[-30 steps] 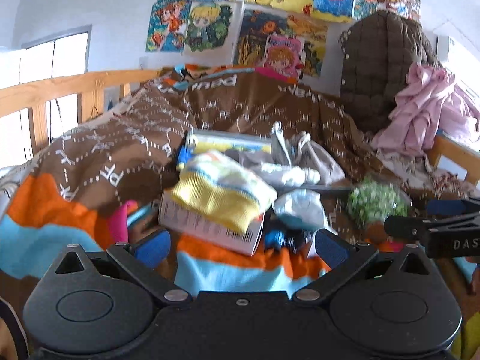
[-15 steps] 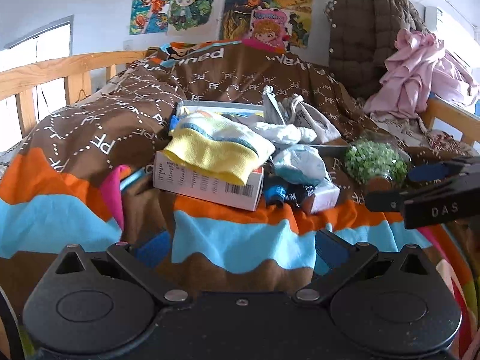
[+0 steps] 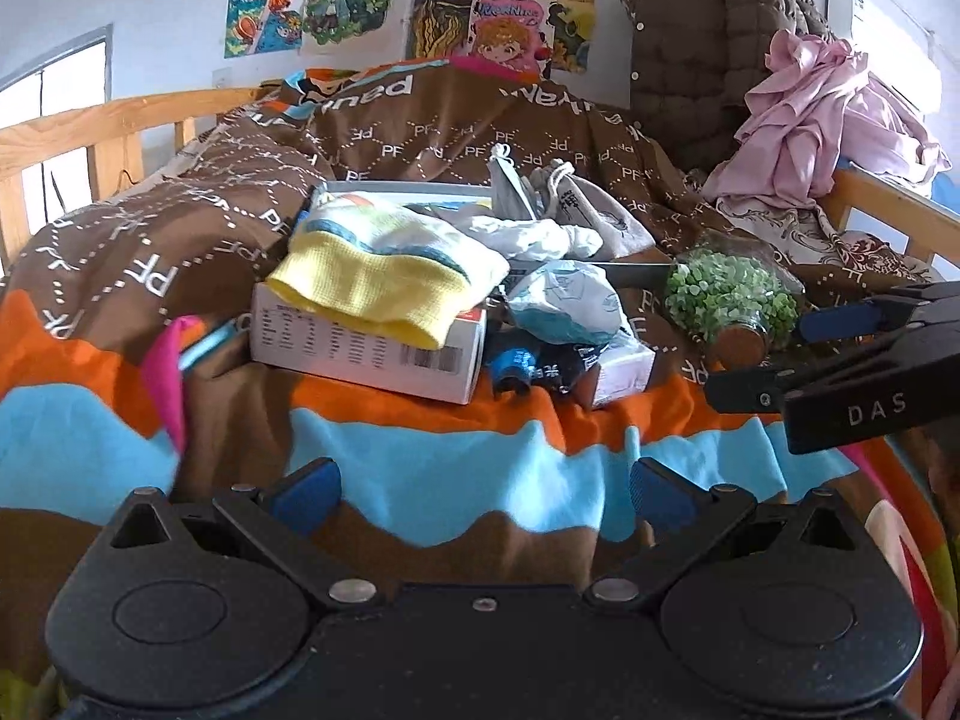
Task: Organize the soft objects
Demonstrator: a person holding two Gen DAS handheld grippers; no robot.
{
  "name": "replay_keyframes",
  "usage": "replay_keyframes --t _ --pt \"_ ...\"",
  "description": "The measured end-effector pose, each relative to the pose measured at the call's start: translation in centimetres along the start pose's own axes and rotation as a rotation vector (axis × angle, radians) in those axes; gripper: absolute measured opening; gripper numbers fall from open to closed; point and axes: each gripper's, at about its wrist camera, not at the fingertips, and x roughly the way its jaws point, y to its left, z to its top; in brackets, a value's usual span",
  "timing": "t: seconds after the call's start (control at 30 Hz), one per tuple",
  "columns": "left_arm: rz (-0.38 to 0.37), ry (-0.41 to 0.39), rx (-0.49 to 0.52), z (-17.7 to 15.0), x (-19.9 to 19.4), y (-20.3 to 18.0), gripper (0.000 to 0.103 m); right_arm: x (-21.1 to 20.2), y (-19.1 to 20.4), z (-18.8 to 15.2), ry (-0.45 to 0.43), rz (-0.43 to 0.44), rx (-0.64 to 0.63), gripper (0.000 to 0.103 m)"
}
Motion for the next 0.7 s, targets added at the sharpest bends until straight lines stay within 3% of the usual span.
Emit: replay_keyframes --t 0.33,0.53,0.7 --pt "-0.059 0.029 -0.046 -0.1 2.6 -1.3 0.102 1.0 -3.8 1.4 -0.097 0.016 0.17 0.103" --pt "-0.122 0.004 -0.086 0.6 4.5 -1.9 0.102 4.3 -5.3 2.3 -0.142 0.121 0.192 0.103" --pt "-0.153 -0.023 -0.179 1.2 6.4 -1.5 0.102 6.2 -5.1 2.8 -0.164 0.212 0.147 0.103"
